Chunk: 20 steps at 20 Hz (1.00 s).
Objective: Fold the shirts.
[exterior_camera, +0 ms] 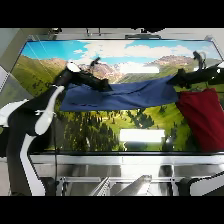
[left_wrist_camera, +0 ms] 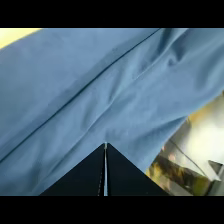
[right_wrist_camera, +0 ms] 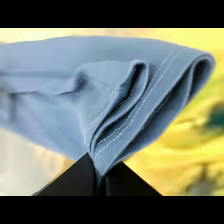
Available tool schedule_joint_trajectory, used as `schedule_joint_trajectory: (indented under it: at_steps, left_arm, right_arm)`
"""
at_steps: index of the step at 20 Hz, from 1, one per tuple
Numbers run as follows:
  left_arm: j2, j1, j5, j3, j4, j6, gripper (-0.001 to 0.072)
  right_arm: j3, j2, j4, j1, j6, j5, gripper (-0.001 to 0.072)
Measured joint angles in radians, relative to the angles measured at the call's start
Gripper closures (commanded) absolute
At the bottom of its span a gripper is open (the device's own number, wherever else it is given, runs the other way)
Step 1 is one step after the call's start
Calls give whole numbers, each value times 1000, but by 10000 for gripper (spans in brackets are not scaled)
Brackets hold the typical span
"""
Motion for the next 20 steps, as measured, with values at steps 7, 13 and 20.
schedule_joint_trajectory:
  at_steps: [7, 13, 20]
  left_arm:
    - [-145, -178, 60, 161, 102, -172, 699]
    - [-153, -169, 24, 172, -43, -203, 700]
    - [146, 110, -355, 146, -189, -221, 699]
  right_arm:
    - [64, 139, 14, 96, 85, 82, 696]
    - [70, 187, 50, 240, 125, 3, 696]
    - [71, 187, 123, 455, 135, -224, 696]
